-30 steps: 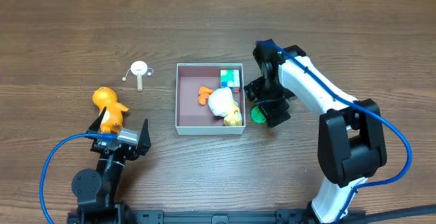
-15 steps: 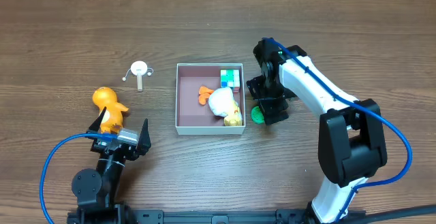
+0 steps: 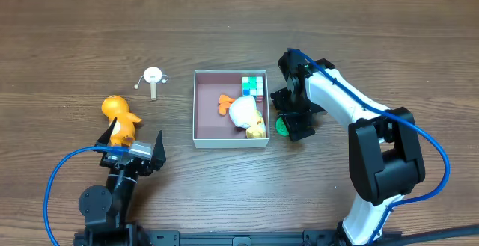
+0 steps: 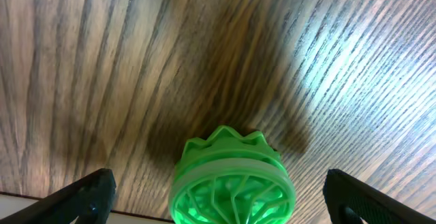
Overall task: Pack container
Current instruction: 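Lower the right gripper and grasp the green bottle cap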
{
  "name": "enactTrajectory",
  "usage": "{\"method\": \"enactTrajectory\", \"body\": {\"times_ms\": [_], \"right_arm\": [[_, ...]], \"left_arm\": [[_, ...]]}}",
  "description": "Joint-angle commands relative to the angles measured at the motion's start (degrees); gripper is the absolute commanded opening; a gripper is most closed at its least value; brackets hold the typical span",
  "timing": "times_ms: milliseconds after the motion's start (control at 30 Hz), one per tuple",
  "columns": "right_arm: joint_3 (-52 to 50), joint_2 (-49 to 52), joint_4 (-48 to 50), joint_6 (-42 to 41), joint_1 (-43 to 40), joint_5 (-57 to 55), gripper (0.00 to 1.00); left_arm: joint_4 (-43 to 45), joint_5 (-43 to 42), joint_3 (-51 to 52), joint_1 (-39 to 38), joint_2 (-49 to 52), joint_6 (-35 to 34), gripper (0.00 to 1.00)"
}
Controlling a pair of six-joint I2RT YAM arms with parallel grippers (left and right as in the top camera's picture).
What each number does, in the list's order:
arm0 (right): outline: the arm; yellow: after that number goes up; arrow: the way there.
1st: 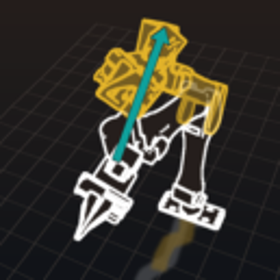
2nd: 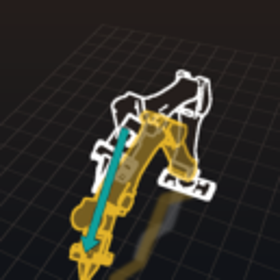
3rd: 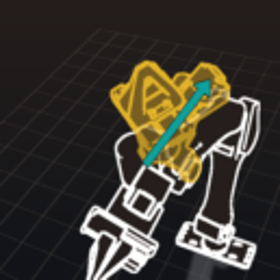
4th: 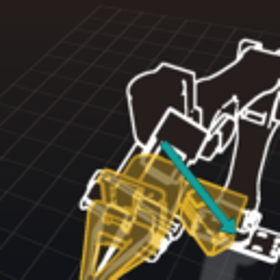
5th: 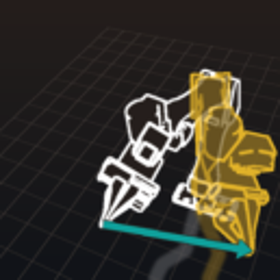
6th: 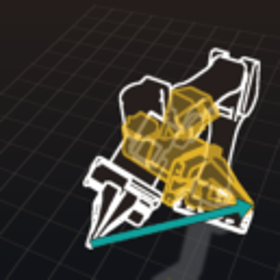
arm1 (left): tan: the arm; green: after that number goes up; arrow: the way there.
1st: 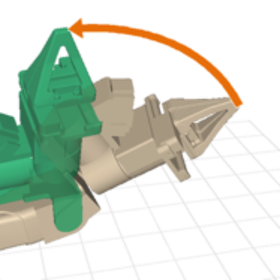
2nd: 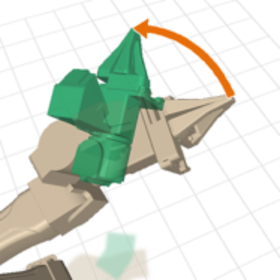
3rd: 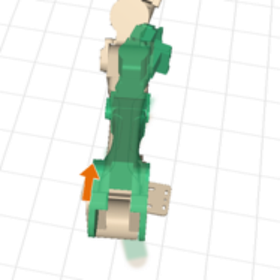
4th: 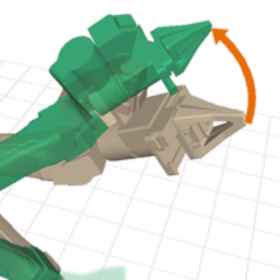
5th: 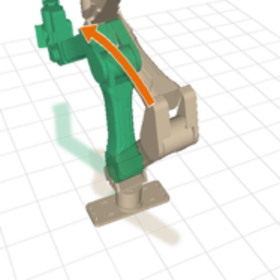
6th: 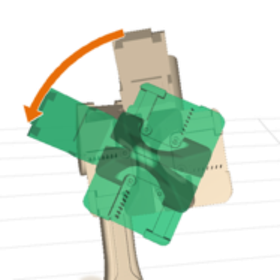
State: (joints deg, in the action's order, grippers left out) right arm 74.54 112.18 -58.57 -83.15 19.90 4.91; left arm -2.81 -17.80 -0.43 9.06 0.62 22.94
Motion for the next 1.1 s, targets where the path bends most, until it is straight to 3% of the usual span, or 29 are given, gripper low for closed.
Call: {"method": "enactTrajectory", "body": {"times_ms": [0, 367, 433, 533, 700, 767, 800, 833, 1000, 1067], "right_arm": [[-0.35, -0.20, 0.48, -0.46, 0.04, -0.37, 1.00], [-2.93, -0.20, 4.76, -0.46, 0.02, -0.37, 1.00], [-2.93, -0.20, 4.76, -0.46, 0.02, -0.37, 0.94], [-2.93, -0.20, 4.79, -0.46, 0.02, -0.35, 0.77], [-2.93, -0.20, 4.76, -0.44, 0.02, -0.35, 0.61], [-2.93, -0.20, 4.74, -0.46, 0.02, 0.02, 0.63], [-2.93, -0.20, 4.74, -0.46, 0.02, 1.33, 0.80], [-2.93, -0.20, 4.74, -0.46, 0.02, 2.78, 0.85], [-2.93, -0.20, 4.74, -0.46, 0.02, 5.75, 0.88], [-2.93, -0.20, 4.79, -0.48, 0.02, 5.66, 0.82]], "left_arm": [[0.07, -0.02, 0.17, 0.31, -0.28, 0.20, 1.00], [0.07, -0.02, 0.17, 0.31, -0.28, 0.20, 1.00], [0.07, -0.02, 0.17, 0.31, -0.28, 0.20, 1.00], [0.07, -0.02, 0.17, 0.31, -0.28, 0.20, 1.00], [0.07, -0.02, 0.17, 0.31, -0.28, 0.20, 1.00], [0.07, -0.02, 0.17, 0.31, -0.28, 0.20, 1.00], [0.07, -0.02, 0.17, 0.31, -0.28, 0.20, 1.00], [0.07, -0.02, 0.17, 0.31, -0.28, 0.20, 1.00], [0.07, -0.02, 0.17, 0.31, -0.28, 0.20, 1.00], [0.07, -0.02, 0.17, 0.31, -0.28, 0.20, 1.00]]}}
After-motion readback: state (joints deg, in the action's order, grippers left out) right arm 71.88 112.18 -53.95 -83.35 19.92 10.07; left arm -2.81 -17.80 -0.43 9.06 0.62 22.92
